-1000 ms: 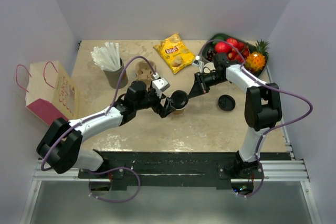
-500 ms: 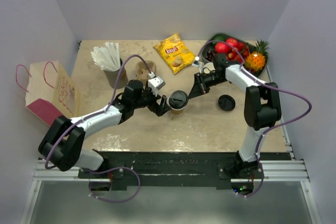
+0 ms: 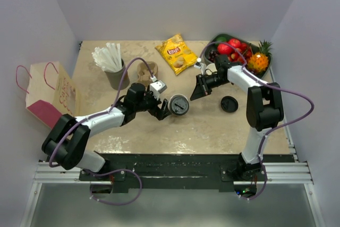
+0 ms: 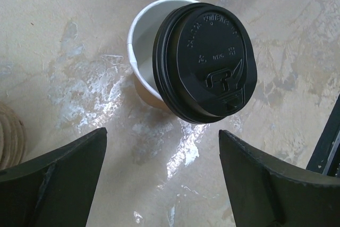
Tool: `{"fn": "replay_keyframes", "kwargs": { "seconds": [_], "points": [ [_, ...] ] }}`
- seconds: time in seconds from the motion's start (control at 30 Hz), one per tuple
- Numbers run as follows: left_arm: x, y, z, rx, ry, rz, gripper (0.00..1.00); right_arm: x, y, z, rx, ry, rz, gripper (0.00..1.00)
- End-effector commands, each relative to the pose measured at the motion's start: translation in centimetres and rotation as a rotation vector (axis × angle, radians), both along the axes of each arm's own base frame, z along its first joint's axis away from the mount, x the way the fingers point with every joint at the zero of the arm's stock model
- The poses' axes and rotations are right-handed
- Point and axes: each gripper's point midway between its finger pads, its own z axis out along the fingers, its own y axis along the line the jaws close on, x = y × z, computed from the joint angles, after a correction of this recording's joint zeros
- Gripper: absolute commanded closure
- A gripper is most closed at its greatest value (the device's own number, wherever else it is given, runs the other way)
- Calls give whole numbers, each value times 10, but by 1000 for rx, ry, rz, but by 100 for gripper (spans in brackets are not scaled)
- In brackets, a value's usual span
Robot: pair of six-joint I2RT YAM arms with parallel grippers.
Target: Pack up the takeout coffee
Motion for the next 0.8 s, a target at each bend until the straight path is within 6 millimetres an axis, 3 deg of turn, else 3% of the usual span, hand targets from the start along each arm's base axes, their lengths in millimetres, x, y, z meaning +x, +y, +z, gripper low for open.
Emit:
{"fn": "replay_keyframes", "kwargs": {
  "seconds": [0.0,0.13,0.23,0.33,0.5,0.77],
  "points": [
    [9,-6,14,-41,-60,-15,10,10,2,9,16,-37,-4,90],
    [4,-7,17,-48,-48,-33,10,6,3,14,30,-57,15,89],
    [-1,-7,24,-61,-38,-53,7,-1,5,25,75,-89,53,76],
    [1,-11,45,-109,-53,-54,5,-2,4,34,85,-149,73,66],
    [19,-25,70,-173,-55,-37,5,-1,3,32,81,-169,83,63],
    [53,-32,67,-144,-78,34,6,-1,2,25,61,-163,81,61]
  ]
}}
